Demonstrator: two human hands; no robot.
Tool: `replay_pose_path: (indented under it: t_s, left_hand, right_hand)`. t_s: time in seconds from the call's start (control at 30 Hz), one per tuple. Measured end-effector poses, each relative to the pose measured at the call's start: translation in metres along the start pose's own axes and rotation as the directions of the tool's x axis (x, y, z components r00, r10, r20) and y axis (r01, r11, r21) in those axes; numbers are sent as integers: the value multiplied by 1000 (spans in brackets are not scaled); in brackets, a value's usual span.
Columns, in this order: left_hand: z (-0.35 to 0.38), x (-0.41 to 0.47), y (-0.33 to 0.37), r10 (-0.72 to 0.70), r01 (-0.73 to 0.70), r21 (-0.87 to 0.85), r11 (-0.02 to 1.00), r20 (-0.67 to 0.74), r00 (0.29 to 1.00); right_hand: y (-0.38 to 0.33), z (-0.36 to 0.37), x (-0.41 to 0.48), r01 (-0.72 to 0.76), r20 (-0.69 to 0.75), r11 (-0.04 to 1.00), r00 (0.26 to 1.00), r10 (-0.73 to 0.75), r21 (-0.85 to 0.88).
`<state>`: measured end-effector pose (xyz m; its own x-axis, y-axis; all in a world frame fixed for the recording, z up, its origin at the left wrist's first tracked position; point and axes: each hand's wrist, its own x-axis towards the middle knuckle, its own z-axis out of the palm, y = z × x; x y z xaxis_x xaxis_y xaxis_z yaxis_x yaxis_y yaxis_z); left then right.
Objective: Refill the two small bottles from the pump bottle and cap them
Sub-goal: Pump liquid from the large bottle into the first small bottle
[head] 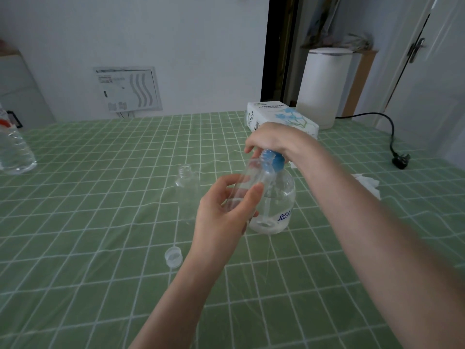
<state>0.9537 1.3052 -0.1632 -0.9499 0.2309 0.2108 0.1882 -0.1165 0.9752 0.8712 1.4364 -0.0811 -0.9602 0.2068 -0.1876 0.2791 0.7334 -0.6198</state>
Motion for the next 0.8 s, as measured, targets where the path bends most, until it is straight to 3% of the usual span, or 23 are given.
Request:
replay_pose_path:
  t_s: [0.23, 0.8]
  left_hand:
    - [2, 1, 5, 21, -21, -15, 1000, 7, 1000]
    - [1, -1, 1, 4, -4, -15, 1000, -3, 1000]
  right_hand:
    - [-7, -13, -3, 45, -56, 998, 997, -47, -34]
    - [-2, 0, -3, -2, 3, 1000, 1000, 2, -4]
